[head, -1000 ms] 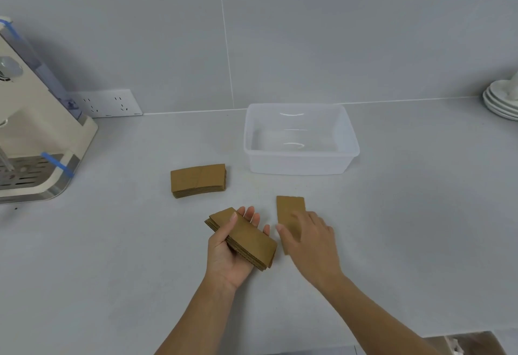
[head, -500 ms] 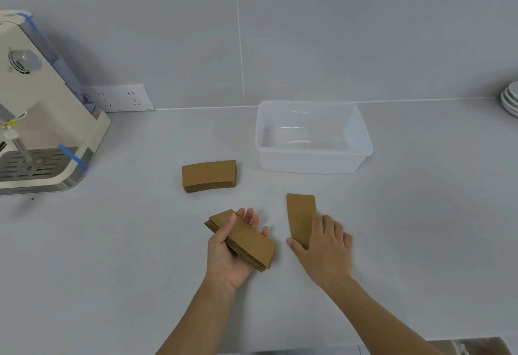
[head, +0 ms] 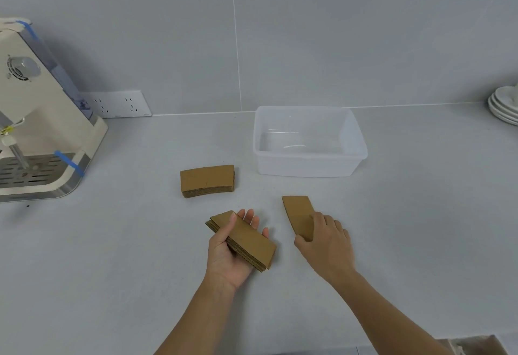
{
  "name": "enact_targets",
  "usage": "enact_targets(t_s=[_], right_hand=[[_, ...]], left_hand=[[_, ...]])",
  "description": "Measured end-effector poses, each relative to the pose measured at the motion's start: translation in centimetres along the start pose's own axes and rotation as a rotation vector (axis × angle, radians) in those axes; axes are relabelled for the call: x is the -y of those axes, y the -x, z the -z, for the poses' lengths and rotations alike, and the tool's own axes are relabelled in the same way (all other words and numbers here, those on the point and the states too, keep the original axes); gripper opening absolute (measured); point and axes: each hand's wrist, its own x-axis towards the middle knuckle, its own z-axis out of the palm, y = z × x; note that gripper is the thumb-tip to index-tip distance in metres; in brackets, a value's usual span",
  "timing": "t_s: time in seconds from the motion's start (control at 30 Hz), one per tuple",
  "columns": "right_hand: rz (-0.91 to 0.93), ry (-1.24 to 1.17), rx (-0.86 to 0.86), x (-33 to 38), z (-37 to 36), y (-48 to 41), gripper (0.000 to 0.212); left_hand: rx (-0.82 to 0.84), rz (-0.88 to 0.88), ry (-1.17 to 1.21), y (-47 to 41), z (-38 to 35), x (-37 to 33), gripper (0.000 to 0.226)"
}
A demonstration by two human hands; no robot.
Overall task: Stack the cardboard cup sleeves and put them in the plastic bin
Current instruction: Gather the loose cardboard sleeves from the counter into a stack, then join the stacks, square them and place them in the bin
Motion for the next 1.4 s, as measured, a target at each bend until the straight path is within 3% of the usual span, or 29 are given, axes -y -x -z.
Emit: enact_targets(t_s=[0.4,0.6,0.77,0.83,1.23,1.4], right_hand=[[0.274,-0.433,0.066,4.9,1.2,1.8,0.051],[0.4,-0.433,0.191,5.9,-0.2,2.7,0.05],[0.465,-0.426,0.236,6.7,-1.1,3.1,0.05],[0.483,-0.421,0.248,6.8,-1.4,3.1,0.048],[0.493,-0.419,0.372,6.8,-2.2,3.1,0.051],[0.511,-0.479,0.328,6.3,-1.4,2.3,0.025]], left_hand=[[0.05,0.016,-0.06,0.0,0.2,-0.9,0.053],[0.072,0.003,-0.067,0.7,0.5,-1.7,0.049],[0.075,0.025,-0.053,1.1,1.4,-2.4,0.059],[0.089,0.017,-0.031,1.3,1.5,-2.6,0.052],[0.093,0.048,-0.029,1.8,2.8,-3.4,0.044],[0.124,0.078,-0.107,1.9,2.8,-3.6,0.06]])
